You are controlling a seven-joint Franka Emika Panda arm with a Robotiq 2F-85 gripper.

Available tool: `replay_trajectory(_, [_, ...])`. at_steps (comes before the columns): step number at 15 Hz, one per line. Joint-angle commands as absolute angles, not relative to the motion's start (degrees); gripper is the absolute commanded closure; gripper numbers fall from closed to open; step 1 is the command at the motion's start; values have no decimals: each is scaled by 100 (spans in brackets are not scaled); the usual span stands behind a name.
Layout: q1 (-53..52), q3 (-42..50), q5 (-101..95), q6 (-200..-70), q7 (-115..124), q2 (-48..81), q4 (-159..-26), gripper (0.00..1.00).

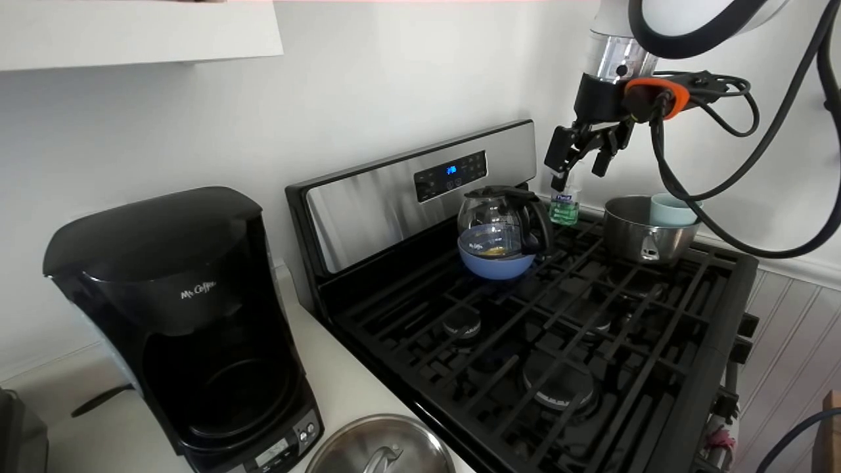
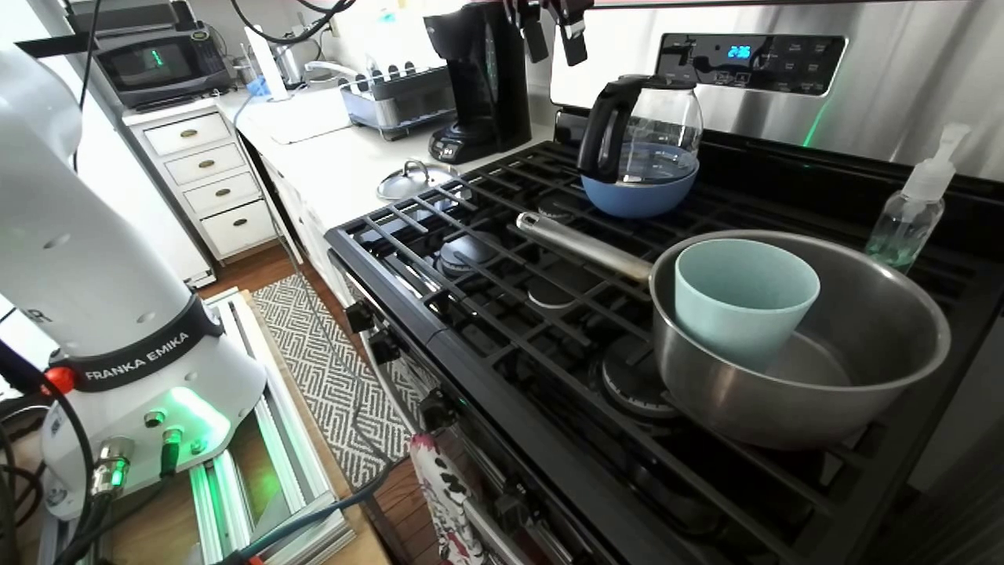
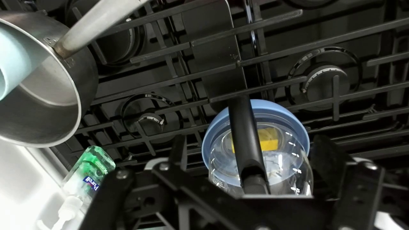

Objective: Put the glass coffee pot on the stove

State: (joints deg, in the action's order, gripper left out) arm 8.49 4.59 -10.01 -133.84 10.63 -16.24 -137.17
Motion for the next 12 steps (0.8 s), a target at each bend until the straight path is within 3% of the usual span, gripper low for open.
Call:
replay_trajectory(1, [871,440,-989,-13370,1050,-1623,-13707,0])
replay_trajectory(12, [839,456,-964,-13446,946,-1509,-13632,0])
